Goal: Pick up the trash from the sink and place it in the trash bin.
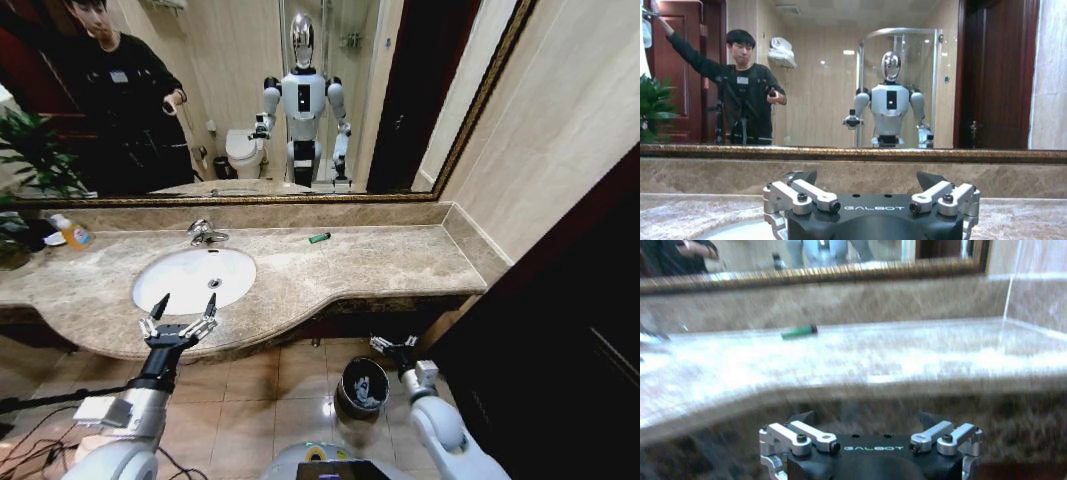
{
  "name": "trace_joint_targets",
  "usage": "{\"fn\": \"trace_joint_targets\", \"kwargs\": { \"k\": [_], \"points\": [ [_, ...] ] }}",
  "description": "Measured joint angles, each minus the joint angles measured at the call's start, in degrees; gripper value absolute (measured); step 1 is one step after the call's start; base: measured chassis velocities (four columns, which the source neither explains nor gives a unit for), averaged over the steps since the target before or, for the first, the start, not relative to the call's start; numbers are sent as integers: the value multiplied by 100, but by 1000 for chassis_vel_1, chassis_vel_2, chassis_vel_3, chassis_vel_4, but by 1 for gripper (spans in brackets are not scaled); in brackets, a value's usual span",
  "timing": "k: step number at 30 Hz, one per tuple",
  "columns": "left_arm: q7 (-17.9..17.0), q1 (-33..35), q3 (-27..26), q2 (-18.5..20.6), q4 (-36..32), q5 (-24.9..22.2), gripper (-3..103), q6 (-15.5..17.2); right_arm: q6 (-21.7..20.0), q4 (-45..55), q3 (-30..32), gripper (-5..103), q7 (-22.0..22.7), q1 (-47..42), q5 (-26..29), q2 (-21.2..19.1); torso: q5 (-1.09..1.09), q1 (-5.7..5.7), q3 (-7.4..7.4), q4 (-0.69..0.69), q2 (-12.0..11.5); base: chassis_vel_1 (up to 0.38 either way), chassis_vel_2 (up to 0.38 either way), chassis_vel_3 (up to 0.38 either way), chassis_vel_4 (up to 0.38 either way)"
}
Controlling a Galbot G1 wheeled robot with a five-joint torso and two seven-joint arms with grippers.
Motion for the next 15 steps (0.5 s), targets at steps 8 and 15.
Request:
{"fn": "trace_joint_targets", "kwargs": {
  "k": [8,15],
  "points": [
    [0,0,0,0,0,0,100,0,-424,334,-224,100,57,936,264,-320,1,0,1,2,0,0,0,0,0],
    [0,0,0,0,0,0,100,0,-591,-204,-493,100,-374,2073,715,-821,2,1,1,3,0,0,0,0,0]
  ]
}}
